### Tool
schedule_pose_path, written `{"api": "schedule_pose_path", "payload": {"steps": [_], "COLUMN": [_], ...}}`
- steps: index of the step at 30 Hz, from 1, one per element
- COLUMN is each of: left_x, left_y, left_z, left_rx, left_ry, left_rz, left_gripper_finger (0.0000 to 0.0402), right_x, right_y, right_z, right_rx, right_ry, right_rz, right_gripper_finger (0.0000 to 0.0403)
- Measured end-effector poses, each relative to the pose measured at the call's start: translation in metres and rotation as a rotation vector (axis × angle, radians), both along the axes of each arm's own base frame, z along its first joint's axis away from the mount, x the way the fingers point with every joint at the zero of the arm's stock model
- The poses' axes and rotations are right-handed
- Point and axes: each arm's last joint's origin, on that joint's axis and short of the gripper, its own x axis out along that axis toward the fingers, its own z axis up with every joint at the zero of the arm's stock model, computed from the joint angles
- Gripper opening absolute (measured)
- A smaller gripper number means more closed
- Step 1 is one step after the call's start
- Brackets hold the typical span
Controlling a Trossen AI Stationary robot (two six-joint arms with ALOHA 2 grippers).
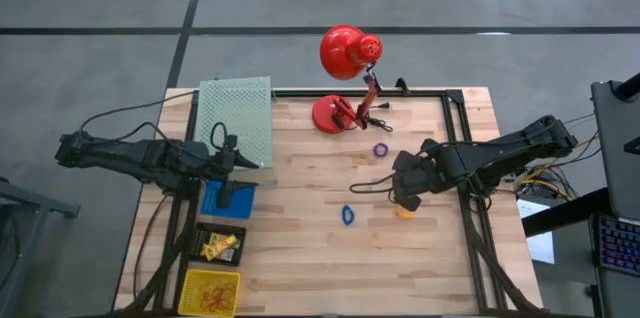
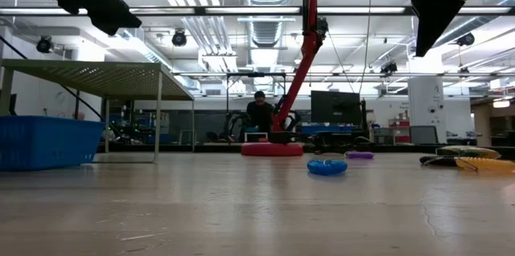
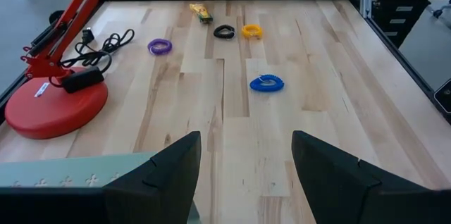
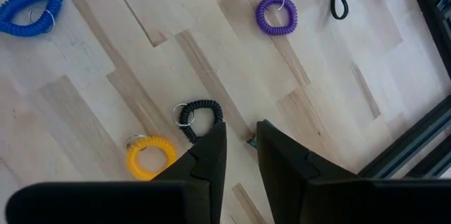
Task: Pick & Place Office Desk Supplies
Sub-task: Put the crayons box into the black bin
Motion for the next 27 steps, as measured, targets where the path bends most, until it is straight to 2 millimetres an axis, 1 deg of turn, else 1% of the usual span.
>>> {"api": "schedule_pose_path", "payload": {"steps": [8, 18, 22, 25, 27], "left_x": [0.0000, 0.0000, 0.0000, 0.0000, 0.0000], "left_y": [0.0000, 0.0000, 0.0000, 0.0000, 0.0000], "left_z": [0.0000, -0.0003, -0.0003, -0.0003, -0.0003], "left_rx": [0.000, 0.000, 0.000, 0.000, 0.000], "left_ry": [0.000, 0.002, 0.002, 0.002, 0.002], "left_rz": [0.000, 0.000, 0.000, 0.000, 0.000], "left_gripper_finger": [0.0230, 0.0230, 0.0230, 0.0230, 0.0230], "right_x": [0.0002, 0.0001, -0.0014, -0.0062, -0.0066], "right_y": [0.0001, -0.0002, -0.0007, -0.0019, -0.0021], "right_z": [0.0000, 0.0001, -0.0025, -0.0045, -0.0061], "right_rx": [0.001, -0.008, -0.028, -0.041, -0.041], "right_ry": [-0.003, 0.000, 0.043, 0.097, 0.099], "right_rz": [-0.002, 0.005, 0.078, 0.086, 0.086], "right_gripper_finger": [0.0068, 0.0075, 0.0071, 0.0069, 0.0069]}}
